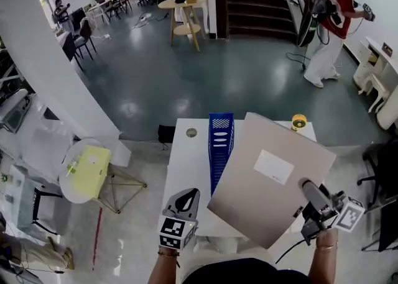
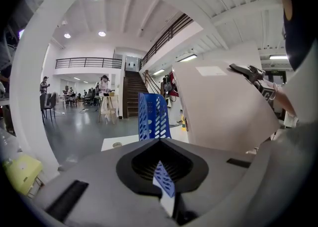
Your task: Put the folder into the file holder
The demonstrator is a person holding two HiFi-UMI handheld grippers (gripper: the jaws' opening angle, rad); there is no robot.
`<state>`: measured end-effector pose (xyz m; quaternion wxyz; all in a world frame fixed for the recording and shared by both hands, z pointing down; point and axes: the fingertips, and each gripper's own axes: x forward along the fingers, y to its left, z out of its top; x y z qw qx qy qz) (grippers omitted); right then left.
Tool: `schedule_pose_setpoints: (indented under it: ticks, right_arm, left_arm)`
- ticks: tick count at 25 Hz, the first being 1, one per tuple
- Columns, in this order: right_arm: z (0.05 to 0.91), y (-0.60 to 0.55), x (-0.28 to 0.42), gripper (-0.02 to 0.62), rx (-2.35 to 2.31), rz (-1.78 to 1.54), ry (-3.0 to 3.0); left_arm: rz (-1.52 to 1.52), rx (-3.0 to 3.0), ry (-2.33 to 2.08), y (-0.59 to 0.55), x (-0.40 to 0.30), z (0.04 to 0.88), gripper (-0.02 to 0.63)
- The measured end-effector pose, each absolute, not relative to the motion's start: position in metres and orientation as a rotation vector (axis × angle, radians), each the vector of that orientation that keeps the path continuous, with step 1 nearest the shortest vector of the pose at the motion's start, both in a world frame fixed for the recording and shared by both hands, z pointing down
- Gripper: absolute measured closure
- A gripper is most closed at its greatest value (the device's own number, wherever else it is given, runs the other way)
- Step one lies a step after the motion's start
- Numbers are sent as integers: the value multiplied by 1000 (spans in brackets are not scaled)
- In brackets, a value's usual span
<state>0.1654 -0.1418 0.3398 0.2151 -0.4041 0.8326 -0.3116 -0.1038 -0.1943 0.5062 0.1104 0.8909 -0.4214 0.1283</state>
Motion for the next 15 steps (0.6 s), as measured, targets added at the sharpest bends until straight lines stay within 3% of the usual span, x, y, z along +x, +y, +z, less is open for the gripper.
schedule_pose_setpoints:
  ticks: [15]
  right_arm:
    - [286,-149,80,319,-1596,-364,2358]
  left_arm:
    - [378,2661,-1180,-191,-185,503,609]
